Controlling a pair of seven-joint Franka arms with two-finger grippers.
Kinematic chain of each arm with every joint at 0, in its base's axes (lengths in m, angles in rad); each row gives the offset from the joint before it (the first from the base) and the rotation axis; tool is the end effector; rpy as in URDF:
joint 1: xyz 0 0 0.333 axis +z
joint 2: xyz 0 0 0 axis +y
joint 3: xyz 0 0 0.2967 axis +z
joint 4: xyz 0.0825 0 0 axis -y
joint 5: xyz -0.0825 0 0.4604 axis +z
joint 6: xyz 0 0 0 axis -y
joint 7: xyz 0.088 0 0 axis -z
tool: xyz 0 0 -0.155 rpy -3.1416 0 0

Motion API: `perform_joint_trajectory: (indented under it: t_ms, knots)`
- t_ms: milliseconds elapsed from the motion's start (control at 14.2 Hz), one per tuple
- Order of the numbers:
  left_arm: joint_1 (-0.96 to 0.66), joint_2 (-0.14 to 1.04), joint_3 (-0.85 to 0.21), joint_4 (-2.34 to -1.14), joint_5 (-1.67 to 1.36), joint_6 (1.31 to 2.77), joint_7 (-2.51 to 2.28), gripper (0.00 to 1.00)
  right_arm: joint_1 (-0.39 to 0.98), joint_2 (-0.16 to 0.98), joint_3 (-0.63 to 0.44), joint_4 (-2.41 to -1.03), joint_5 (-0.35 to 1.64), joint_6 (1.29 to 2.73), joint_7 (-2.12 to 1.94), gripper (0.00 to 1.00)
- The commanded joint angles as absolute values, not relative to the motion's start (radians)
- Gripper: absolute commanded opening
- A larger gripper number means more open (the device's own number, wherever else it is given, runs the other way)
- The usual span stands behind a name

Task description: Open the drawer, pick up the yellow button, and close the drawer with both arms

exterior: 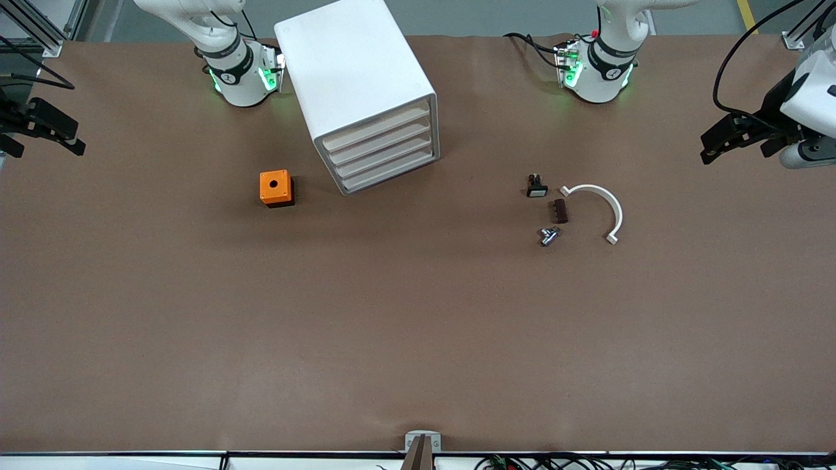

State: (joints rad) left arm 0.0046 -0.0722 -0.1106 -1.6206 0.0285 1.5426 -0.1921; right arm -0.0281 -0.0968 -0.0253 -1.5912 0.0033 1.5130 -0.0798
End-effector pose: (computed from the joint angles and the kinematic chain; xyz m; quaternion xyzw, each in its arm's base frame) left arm 0.6034 -0.0614 0.5720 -0.9989 -0.0435 0.0004 0.0185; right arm 0.5962 -0.0319 0.6003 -0.9999 -0.0134 -0.0095 0.0022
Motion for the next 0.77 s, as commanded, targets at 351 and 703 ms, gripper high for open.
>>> perform_joint_trajectory:
  t_ms: [351,703]
  knots:
    - [0.020,-0.014,-0.115,-1.585,0.040,1.517,-0.163,1.00,-0.031,-0.123,-0.021,-1.620,-0.002,1.522,-0.091,1.00]
    - [-0.041,0.087,-0.141,-1.583,-0.001,1.535,-0.353,1.00,-0.031,-0.124,-0.021,-1.621,0.000,1.522,-0.091,1.00]
